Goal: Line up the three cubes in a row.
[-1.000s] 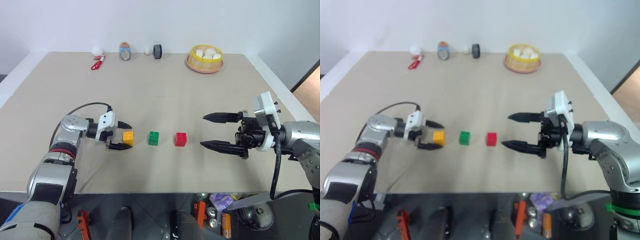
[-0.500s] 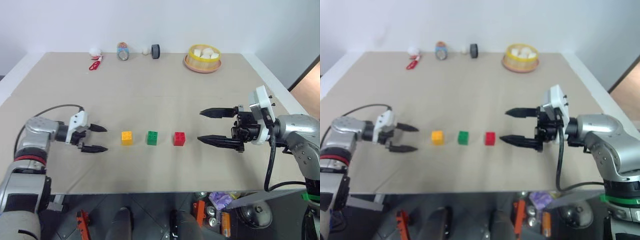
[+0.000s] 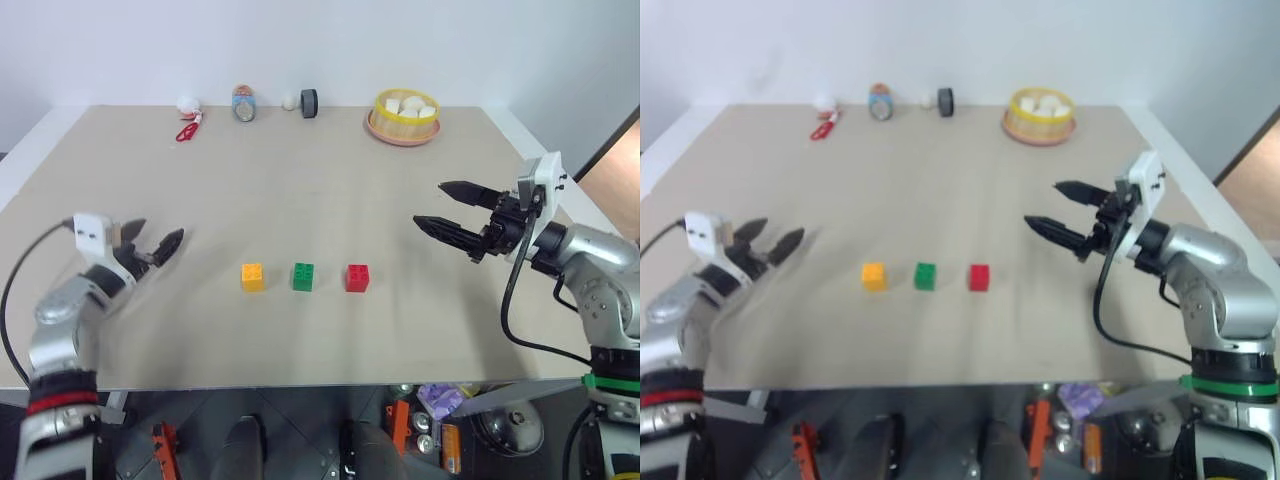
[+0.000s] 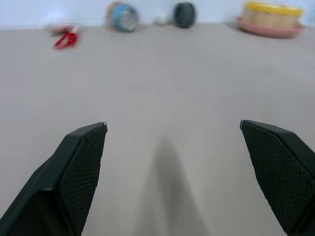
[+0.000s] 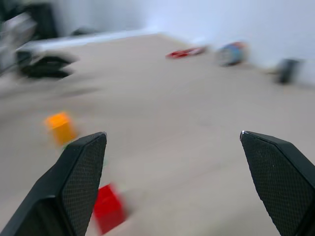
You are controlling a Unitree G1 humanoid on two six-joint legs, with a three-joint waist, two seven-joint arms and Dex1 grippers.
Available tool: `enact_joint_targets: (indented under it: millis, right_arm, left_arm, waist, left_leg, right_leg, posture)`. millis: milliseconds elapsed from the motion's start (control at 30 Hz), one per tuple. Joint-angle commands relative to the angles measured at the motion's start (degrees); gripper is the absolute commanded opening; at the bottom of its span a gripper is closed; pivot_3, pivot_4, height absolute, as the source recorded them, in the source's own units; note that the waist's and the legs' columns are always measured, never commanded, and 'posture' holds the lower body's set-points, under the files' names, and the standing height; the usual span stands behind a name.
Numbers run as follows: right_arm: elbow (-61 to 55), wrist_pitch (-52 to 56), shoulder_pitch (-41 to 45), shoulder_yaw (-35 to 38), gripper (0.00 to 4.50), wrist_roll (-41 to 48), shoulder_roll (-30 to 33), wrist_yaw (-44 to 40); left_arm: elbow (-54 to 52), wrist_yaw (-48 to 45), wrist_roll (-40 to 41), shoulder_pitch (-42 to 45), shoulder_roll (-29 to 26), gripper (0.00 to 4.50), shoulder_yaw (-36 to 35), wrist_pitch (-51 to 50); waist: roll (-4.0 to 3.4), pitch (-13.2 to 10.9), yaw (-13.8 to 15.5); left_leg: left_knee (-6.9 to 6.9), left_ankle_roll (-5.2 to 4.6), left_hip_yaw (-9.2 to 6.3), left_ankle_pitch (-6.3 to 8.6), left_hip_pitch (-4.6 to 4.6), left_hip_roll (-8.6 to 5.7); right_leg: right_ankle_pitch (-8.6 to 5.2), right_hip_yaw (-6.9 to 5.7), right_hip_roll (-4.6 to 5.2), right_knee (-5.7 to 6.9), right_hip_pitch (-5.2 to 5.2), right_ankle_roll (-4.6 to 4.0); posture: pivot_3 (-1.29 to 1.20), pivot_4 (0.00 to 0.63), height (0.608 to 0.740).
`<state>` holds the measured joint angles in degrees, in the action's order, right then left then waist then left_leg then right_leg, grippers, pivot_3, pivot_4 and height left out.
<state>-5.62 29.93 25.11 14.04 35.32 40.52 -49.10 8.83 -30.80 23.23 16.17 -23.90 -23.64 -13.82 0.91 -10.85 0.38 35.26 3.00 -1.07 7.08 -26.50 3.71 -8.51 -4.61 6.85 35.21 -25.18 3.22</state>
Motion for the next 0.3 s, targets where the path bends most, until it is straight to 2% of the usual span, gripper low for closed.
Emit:
enact_joint_targets:
  millis: [33, 200, 267, 300]
  right_arm:
    - [-7.98, 1.21, -6.15, 0.96, 4.5, 1.21, -6.63, 9.05]
    - [-8.22, -0.16, -8.91, -1.2, 4.5, -2.38, -14.03, 17.46]
    - [-6.72, -1.78, -8.84, -2.0, 4.5, -4.43, -16.29, 20.23]
    - [-6.05, -2.47, -8.66, -2.23, 4.5, -5.23, -16.88, 20.93]
  left_arm:
    - [-17.78, 13.68, 2.06, -7.59, 6.62, 4.48, -1.17, -7.76]
    - [-27.16, 19.67, 2.42, -12.74, 12.54, 4.48, 2.25, -11.45]
    - [-28.54, 21.13, 1.27, -13.73, 13.96, 4.48, 3.81, -10.88]
    - [-28.72, 21.54, 0.99, -13.81, 14.29, 4.48, 4.35, -10.93]
  waist:
    - [0.03, 0.02, 0.06]
    - [-0.03, -0.01, 0.09]
    - [-0.24, 0.09, -0.02]
    - [-0.24, 0.09, -0.02]
  left_leg:
    - [0.01, 0.01, -0.01, 0.0, 0.06, 0.01]
    - [0.13, 0.2, -0.01, 0.13, 0.0, 0.02]
    - [0.13, 0.23, -0.04, 0.14, -0.01, 0.03]
    - [0.12, 0.22, -0.13, 0.17, -0.13, 0.11]
  right_leg:
    - [-0.03, 0.01, 0.0, 0.02, 0.07, 0.01]
    - [0.02, 0.03, -0.05, -0.06, 0.02, -0.09]
    - [0.02, -0.04, -0.06, -0.33, 0.05, -0.09]
    - [0.15, -0.17, -0.21, -0.85, 0.1, -0.11]
  posture:
    - [0.0, 0.15, 0.74]
    - [0.0, 0.15, 0.74]
    - [0.0, 0.15, 0.74]
    - [0.0, 0.15, 0.74]
